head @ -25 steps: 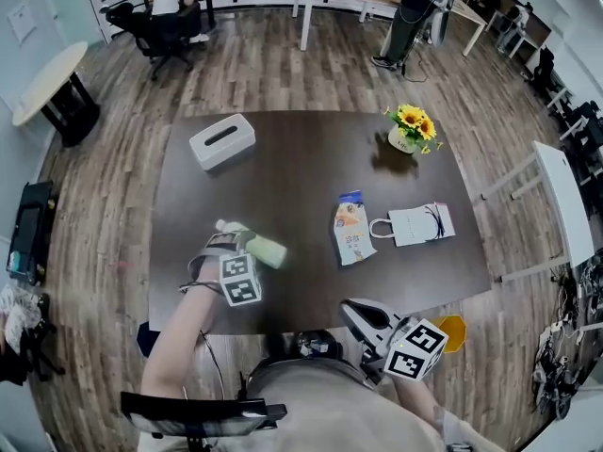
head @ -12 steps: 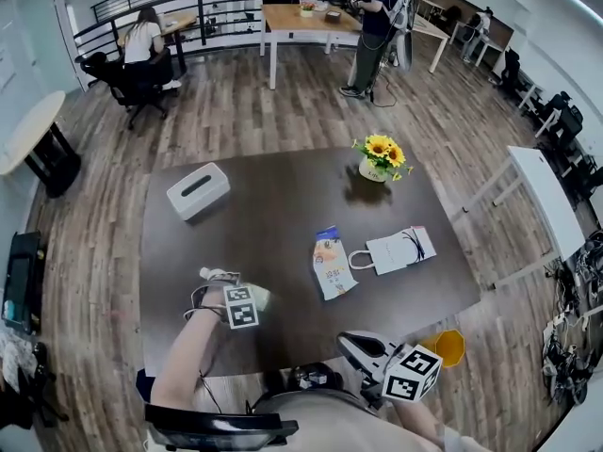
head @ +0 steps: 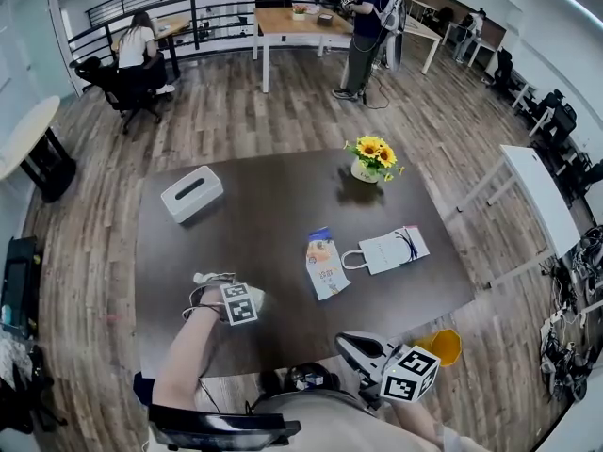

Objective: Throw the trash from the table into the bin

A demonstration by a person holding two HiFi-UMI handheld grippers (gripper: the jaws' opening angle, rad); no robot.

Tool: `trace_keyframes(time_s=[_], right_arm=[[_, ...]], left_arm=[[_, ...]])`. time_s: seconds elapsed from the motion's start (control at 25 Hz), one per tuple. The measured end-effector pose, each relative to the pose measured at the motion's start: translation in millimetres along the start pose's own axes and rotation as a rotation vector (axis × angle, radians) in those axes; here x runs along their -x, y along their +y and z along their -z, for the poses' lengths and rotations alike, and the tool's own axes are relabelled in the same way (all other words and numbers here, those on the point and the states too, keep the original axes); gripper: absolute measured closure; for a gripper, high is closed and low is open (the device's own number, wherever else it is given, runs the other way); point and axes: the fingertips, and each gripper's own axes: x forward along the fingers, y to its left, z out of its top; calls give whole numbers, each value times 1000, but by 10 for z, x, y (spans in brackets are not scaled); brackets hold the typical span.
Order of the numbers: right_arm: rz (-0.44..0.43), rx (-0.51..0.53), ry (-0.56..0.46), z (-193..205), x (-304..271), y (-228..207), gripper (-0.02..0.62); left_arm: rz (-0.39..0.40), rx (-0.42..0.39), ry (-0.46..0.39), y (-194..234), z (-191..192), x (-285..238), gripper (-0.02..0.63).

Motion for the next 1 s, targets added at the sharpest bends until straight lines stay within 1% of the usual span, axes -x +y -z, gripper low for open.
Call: trace_keyframes(time_s=[0.08,0.16,0.24,0.32,0.44,0.56,0.76,0.88,1.0], right_arm=[[0,8,0,23,3,30,581],[2,12,-1,44,10,62,581],[3,15,-3,49,21,116,581],[9,21,-5,58,27,185,581],[30,24,-3,111,33,242,581],[39,17,-5,173,21,305,581],[29,20,-1,287,-8,472,581],[17,17,-3,326,-16,531,581],[-12,16,-4,373,-43,583,581]], left_arm=[[2,26,18,-11,6,-13,244],[7,6,60,-62,27,-53,244],[40,-18,109,-177,77,-115,244],[57,-11,125,-249,131,-123,256],[27,-8,98,-257,148,-103,267],[-1,27,62,-250,160,-96,273],[-62,74,23,-337,201,-38,282],[-93,124,-18,-362,174,66,284],[-146,186,-65,-332,146,243,287]])
